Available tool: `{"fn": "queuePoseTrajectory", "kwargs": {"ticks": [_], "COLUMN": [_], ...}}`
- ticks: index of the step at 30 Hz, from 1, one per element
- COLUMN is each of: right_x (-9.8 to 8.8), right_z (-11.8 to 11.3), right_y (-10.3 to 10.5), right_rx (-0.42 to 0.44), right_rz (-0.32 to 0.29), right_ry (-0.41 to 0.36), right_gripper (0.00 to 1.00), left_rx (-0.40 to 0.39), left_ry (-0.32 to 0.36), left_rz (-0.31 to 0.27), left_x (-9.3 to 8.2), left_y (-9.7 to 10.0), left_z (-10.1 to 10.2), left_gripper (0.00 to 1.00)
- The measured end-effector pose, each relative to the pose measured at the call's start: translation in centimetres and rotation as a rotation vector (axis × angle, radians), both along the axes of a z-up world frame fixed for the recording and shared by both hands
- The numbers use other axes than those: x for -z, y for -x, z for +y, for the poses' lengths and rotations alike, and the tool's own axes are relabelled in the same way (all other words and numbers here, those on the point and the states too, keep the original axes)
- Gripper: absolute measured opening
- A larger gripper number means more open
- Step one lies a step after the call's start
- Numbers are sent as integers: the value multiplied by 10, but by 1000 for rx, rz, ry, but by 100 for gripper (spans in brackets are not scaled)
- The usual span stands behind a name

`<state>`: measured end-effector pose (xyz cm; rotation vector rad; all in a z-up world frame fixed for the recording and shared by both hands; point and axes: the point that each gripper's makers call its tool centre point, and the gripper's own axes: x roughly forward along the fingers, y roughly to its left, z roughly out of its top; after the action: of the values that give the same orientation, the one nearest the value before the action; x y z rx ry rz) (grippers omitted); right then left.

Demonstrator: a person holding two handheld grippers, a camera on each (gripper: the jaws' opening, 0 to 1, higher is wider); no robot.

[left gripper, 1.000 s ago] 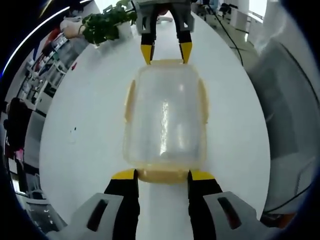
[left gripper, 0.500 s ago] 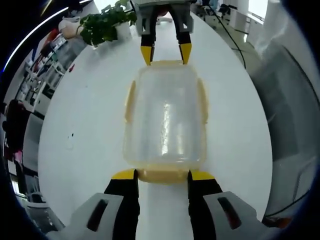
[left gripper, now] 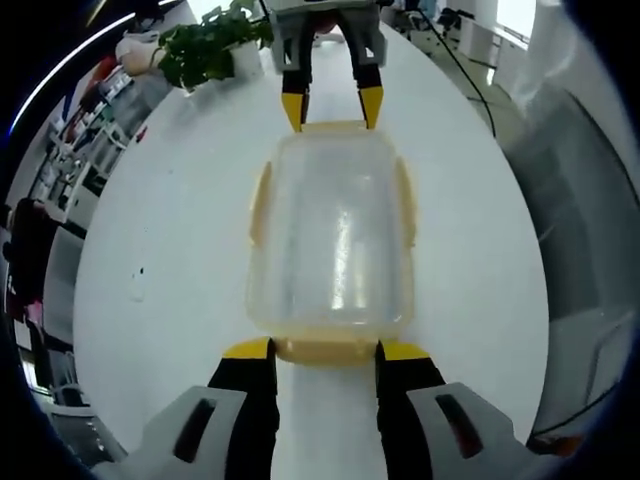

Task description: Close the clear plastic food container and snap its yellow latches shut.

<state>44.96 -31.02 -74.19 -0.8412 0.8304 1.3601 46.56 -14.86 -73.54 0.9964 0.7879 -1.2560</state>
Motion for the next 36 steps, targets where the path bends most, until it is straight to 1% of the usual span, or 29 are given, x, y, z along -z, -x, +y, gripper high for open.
{"fn": "queuePoseTrajectory", "kwargs": {"ticks": [9,15,20,23,26,29,31,33,34,35,36], "right_x": [2,3,3,3,3,1,0,-3,-4,-6,-8], "right_z": [0,0,0,-1,0,-2,-2,-3,-4,-5,-5], "right_y": [0,-1,-2,-2,-2,-2,-4,0,-1,-3,-2], "right_rx": [10,13,30,36,36,55,77,87,86,83,91], "right_rz": [19,24,29,27,32,39,42,67,59,37,43], "right_ry": [-6,-11,-21,-14,-18,-31,-41,-57,-53,-60,-64], "right_gripper": [35,36,37,37,38,38,44,46,46,46,46], "left_rx": [16,22,34,39,39,33,24,23,23,20,18], "left_ry": [4,0,-6,-2,-3,2,2,-2,-4,-9,-10], "left_rz": [23,54,45,36,34,41,35,41,43,46,45], "left_x": [1,3,3,3,4,2,3,4,5,6,6], "left_y": [-1,-2,-4,-5,-5,-4,-6,-4,-3,-2,-2], "left_z": [0,-1,0,-1,0,0,2,6,7,9,9], "left_gripper": [36,36,37,37,37,38,42,42,41,41,41]}}
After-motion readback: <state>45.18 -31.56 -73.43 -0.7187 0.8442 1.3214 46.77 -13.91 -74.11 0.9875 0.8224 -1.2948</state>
